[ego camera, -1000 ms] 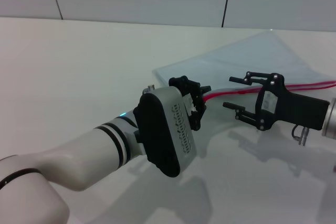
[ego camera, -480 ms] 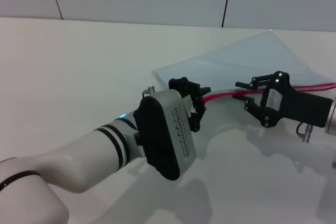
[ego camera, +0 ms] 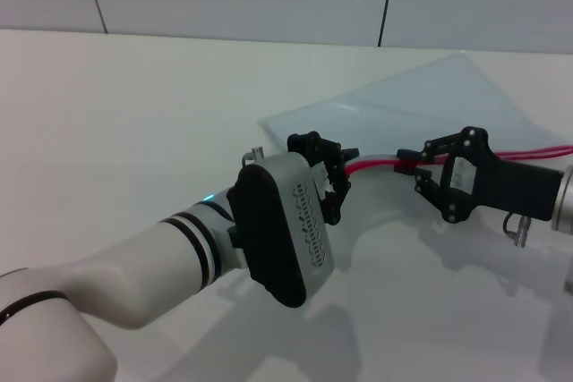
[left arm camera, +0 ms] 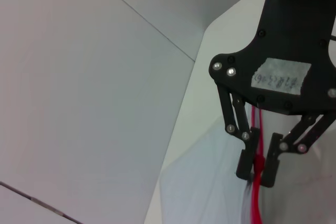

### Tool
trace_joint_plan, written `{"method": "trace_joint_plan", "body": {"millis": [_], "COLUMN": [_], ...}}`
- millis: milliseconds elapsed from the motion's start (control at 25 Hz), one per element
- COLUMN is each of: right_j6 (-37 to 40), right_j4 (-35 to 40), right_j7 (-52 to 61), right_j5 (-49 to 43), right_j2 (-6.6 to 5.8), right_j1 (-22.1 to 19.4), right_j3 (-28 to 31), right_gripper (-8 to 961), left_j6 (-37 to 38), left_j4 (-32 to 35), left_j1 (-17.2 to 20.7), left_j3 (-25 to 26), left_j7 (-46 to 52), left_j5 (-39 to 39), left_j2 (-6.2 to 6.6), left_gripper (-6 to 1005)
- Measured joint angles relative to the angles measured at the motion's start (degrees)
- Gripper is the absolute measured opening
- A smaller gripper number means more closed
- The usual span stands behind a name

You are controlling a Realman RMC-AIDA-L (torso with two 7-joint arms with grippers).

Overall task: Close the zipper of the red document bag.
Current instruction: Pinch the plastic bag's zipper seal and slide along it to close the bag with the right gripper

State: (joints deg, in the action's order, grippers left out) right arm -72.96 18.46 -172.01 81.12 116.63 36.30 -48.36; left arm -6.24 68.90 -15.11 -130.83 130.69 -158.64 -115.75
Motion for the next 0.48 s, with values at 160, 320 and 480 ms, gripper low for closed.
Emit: {"method": "trace_joint_plan", "body": {"millis": [160, 320, 480], "right_j6": [0.0, 0.1, 0.3], "right_j4": [0.0, 0.0, 0.0], "right_j7": [0.0, 0.0, 0.0], "right_j5": [0.0, 0.0, 0.0], "right_j2": [0.0, 0.0, 0.0], "right_j1": [0.0, 0.0, -0.1], "right_j3": [0.0, -0.1, -0.1], "right_gripper": [105, 88, 77], "left_j6": [0.0, 0.0, -0.6], "left_j4": [0.0, 0.0, 0.0], "left_j1": [0.0, 0.0, 0.1], "left_j3": [0.0, 0.0, -0.1], "left_j7": [0.0, 0.0, 0.0], "left_j5": [0.0, 0.0, 0.0], "left_j2": [0.0, 0.0, 0.0], "left_gripper": [53, 53, 52]}}
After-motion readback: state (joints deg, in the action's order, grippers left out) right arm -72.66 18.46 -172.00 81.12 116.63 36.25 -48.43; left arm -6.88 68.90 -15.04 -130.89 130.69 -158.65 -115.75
